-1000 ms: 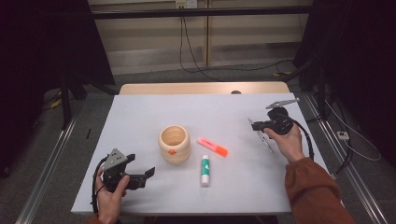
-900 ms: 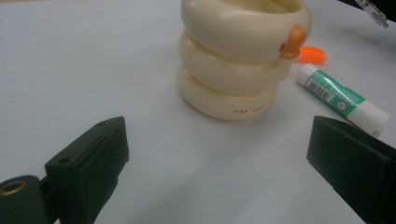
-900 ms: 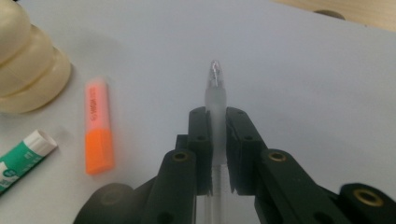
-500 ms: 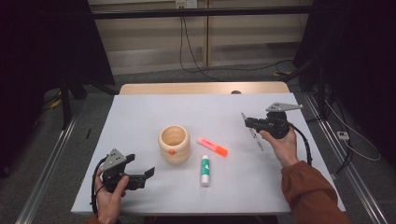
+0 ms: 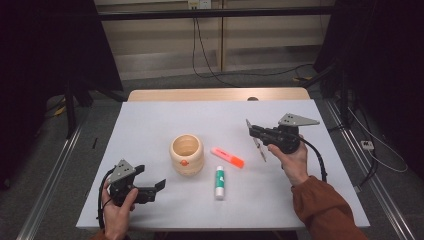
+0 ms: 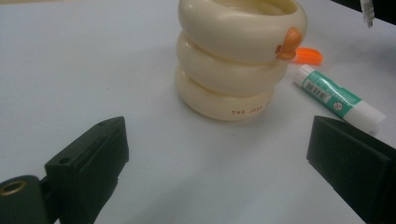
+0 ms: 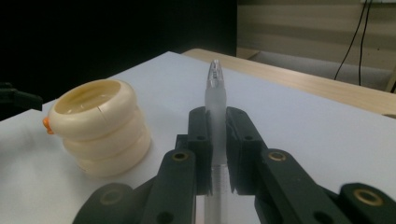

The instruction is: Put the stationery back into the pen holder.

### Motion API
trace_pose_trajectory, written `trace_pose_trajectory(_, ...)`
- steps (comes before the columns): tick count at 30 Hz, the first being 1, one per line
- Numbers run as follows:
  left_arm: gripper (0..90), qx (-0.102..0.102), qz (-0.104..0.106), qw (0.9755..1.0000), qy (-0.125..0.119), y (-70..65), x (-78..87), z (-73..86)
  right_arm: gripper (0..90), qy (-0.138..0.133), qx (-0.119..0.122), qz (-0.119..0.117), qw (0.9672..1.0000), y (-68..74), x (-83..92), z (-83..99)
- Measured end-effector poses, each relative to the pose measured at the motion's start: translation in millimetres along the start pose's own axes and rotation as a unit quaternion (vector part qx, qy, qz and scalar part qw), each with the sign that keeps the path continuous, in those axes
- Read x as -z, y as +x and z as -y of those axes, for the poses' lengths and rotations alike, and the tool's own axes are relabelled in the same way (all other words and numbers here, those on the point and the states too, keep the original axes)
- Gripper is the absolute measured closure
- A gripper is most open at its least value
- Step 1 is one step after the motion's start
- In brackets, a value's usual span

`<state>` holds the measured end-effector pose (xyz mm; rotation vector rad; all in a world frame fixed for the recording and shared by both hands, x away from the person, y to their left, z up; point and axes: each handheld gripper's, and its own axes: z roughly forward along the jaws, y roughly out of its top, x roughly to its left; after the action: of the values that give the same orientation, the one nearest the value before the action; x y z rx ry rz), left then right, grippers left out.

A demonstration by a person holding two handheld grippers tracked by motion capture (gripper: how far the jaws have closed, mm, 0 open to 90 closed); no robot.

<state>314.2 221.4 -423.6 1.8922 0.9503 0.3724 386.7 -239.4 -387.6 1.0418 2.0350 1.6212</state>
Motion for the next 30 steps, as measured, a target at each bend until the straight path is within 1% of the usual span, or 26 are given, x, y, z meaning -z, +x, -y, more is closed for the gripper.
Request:
trace_pose_trajectory(4, 5.5, -0.002, 0.0, 1.0, 0.002, 0.2, 0.0, -0.2, 81.1, -0.012, 0.001, -0.016, 0.9998, 6.9, -3.4, -3.3)
trace_pose_trajectory(11, 5.5, -0.001, -0.001, 1.0, 0.002, 0.0, -0.8, -0.1, 81.1, -0.03, 0.003, -0.028, 0.9991, 16.7, -12.5, -9.0)
trace_pose_trajectory(17, 5.5, 0.0, -0.002, 1.0, 0.002, -0.3, -0.7, -0.1, 81.1, -0.039, 0.013, -0.055, 0.9976, 33.4, -30.5, -18.3)
trace_pose_trajectory(20, 5.5, 0.0, -0.001, 1.0, 0.002, 0.0, -0.3, 0.0, 81.1, -0.048, 0.017, -0.065, 0.9966, 41.2, -40.3, -24.3)
trace_pose_trajectory(23, 5.5, 0.001, 0.0, 1.0, 0.0, 0.4, -0.4, 0.3, 81.1, -0.054, 0.016, -0.076, 0.9955, 47.9, -49.1, -29.1)
trace_pose_trajectory(26, 5.5, 0.001, 0.0, 1.0, 0.0, 0.5, -0.3, 0.3, 81.1, -0.057, 0.017, -0.081, 0.9949, 52.6, -57.6, -31.5)
trace_pose_trajectory(30, 5.5, 0.0, 0.0, 1.0, 0.001, 0.5, -0.4, 0.2, 81.1, -0.057, 0.012, -0.085, 0.9947, 54.5, -67.4, -31.6)
